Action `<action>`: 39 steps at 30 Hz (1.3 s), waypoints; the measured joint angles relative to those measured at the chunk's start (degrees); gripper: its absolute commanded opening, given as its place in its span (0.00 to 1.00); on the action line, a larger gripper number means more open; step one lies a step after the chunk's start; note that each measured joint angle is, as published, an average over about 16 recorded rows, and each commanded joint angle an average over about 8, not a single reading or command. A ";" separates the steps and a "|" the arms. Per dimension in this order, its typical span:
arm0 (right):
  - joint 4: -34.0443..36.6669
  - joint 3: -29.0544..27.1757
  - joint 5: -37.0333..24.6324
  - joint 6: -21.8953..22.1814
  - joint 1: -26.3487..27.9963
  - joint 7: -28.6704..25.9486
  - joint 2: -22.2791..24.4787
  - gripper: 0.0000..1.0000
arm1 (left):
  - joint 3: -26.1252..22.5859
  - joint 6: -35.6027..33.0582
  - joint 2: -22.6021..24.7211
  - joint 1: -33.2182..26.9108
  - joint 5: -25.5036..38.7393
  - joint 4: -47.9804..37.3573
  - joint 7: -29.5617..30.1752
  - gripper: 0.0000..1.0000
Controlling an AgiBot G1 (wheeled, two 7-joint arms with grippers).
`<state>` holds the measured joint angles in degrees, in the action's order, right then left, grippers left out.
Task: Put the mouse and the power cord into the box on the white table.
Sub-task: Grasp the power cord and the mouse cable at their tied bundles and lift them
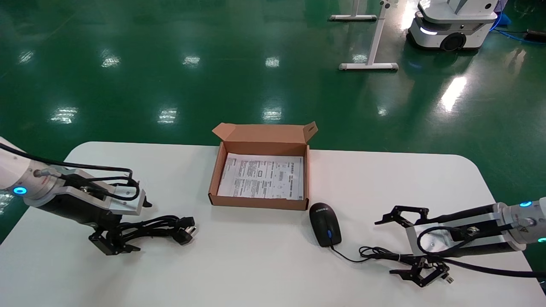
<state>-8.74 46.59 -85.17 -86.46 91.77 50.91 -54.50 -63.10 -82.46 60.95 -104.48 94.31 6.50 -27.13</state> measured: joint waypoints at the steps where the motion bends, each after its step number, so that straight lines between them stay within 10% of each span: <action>1: 0.51 0.06 -0.10 0.16 0.12 0.18 -0.26 0.06 | 0.02 -0.11 0.10 0.01 -0.04 -0.36 -0.28 0.41; 5: 1.84 0.23 -0.37 0.60 0.44 0.69 -0.92 0.00 | 0.07 -0.62 0.33 0.08 -0.17 -1.30 -1.07 0.00; 39: 1.28 0.09 -0.16 0.56 0.24 0.63 -0.68 0.00 | 0.22 -0.82 0.16 0.03 -0.38 -0.75 -0.92 0.00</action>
<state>-7.46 46.68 -85.33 -85.90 92.01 51.54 -55.18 -62.88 -83.28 61.11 -104.45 93.93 5.75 -28.05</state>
